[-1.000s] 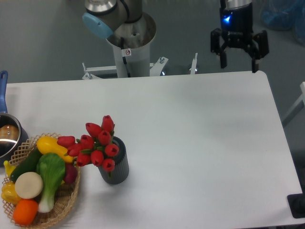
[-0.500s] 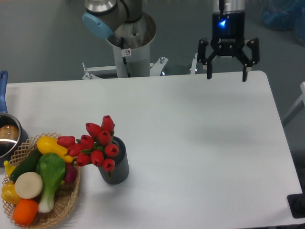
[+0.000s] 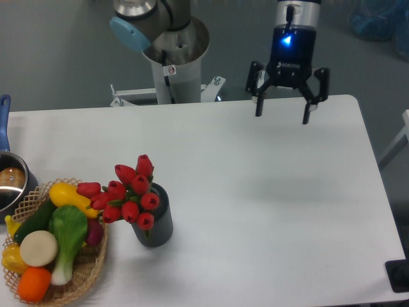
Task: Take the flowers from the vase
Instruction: 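Move the open gripper down and across toward the red tulips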
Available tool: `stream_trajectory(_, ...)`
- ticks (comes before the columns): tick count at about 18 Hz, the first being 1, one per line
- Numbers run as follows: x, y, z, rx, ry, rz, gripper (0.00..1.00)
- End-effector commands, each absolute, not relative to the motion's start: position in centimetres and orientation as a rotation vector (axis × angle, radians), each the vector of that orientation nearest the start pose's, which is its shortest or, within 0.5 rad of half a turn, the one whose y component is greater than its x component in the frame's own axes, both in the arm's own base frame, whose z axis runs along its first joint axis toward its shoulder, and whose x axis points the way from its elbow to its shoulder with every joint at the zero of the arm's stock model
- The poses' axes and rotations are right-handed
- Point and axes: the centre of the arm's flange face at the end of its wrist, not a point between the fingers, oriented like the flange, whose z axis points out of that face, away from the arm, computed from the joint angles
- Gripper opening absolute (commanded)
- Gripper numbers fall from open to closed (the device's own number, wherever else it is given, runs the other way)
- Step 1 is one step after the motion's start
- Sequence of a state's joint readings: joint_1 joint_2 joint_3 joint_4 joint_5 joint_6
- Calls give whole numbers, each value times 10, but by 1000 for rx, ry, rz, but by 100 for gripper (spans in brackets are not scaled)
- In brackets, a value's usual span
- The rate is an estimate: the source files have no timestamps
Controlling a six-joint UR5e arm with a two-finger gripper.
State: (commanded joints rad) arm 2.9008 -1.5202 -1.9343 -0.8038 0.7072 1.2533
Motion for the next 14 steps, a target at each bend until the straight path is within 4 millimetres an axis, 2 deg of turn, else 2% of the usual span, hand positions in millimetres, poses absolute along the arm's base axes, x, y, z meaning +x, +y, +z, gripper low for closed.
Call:
stream_trajectory(4,-404,318,447,-2204,153,198,100)
stream_trajectory(7,-387,336,435,-2205,188,142,100)
stream_trajectory(11,-377,348,415,-2209,217,88,100)
stream_trajectory(14,-366,372,397,-2206,281,25,100)
